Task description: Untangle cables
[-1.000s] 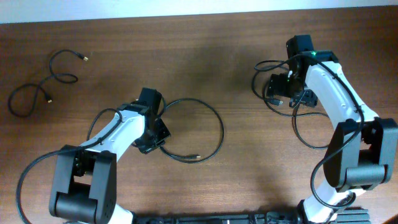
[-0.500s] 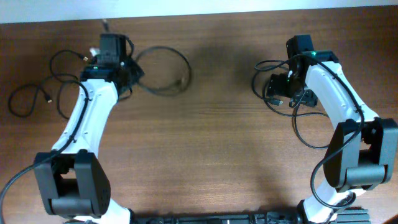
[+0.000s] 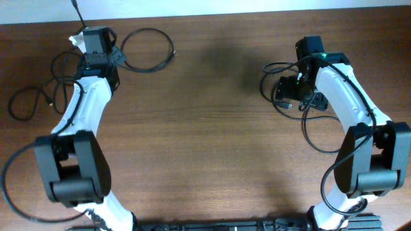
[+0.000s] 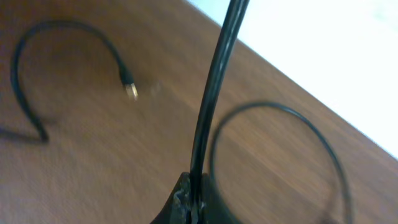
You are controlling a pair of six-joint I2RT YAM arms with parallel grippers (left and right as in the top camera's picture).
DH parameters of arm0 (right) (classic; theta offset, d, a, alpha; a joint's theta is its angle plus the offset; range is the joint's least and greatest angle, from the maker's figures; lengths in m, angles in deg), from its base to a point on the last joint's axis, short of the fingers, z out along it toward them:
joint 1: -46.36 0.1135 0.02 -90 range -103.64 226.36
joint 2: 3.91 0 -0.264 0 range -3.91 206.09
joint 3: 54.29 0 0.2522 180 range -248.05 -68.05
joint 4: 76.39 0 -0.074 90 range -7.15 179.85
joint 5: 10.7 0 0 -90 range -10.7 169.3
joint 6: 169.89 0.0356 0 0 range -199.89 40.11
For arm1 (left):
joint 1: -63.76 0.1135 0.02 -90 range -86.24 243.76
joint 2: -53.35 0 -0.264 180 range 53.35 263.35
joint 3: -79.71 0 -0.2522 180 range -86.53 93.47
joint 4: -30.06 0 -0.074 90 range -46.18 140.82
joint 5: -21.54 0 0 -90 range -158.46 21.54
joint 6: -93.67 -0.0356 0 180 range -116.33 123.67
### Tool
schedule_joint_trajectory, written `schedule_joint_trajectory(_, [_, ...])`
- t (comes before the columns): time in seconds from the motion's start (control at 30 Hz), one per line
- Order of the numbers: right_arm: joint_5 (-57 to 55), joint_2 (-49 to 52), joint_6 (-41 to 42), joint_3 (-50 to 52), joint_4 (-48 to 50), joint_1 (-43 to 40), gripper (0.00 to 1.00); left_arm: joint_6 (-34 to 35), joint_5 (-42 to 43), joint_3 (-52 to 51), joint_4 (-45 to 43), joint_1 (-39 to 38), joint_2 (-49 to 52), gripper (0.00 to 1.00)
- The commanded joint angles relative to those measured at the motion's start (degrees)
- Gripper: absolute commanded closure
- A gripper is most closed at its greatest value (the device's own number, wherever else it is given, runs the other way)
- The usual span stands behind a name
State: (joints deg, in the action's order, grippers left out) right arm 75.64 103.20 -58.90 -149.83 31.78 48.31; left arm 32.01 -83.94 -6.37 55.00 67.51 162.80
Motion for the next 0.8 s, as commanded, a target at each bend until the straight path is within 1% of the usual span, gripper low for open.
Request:
schedule_joint_trajectory(0.0, [-0.94,0.13,0.52,0.15,0.02,0.26,0.01,-18.23,-1.33,0.68,-6.23,0.55,3.39,1.00])
schedule_joint_trajectory(0.07, [-0.94,0.13,0.52,0.15,0.04,0.26,0.01,-24.44,-1.46,0.68,-11.19,0.57,5.49,1.00])
schedule_joint_trajectory(0.13, [-0.94,0.15,0.52,0.15,0.02,0.26,0.01,-25.86,-1.44,0.68,-13.92,0.55,7.74,0.99])
schedule_joint_trajectory(0.2, [-0.92,0.13,0.50,0.15,0.02,0.26,0.01,-25.83,-1.42,0.68,-14.12,0.55,9.73,0.97])
schedule_joint_trajectory(0.23, [-0.94,0.13,0.52,0.15,0.02,0.26,0.01,-25.83,-1.44,0.68,-13.70,0.55,10.36,0.91])
schedule_joint_trajectory(0.27, [-0.94,0.13,0.52,0.15,0.02,0.26,0.01,-25.81,-1.44,0.68,-13.44,0.55,10.82,0.78])
schedule_joint_trajectory(0.3, [-0.94,0.15,0.50,0.15,0.04,0.26,0.01,-25.81,-1.46,0.68,-12.98,0.55,11.19,0.47])
schedule_joint_trajectory(0.33, [-0.94,0.15,0.52,0.15,0.04,0.26,0.01,-25.81,-1.49,0.68,-12.55,0.55,11.21,0.18])
schedule_joint_trajectory(0.37, [-0.94,0.15,0.50,0.15,0.04,0.26,0.01,-25.83,-1.49,0.68,-12.35,0.55,10.99,0.01])
schedule_joint_trajectory(0.5, [-0.94,0.13,0.52,0.15,0.04,0.26,0.01,-25.81,-1.46,1.53,-9.09,0.55,9.27,0.01])
schedule_joint_trajectory(0.63, [-0.94,0.13,0.50,0.15,0.02,0.26,0.01,-25.79,-0.66,3.89,-1.73,0.00,4.70,0.01])
schedule_joint_trajectory(0.7, [-0.94,0.13,0.52,0.15,0.02,0.26,0.01,-25.81,2.08,4.24,1.27,-0.33,2.12,0.01])
schedule_joint_trajectory(0.77, [-0.94,0.13,0.50,0.15,0.02,0.26,0.01,-25.79,8.39,4.24,4.37,-0.87,-1.55,0.01])
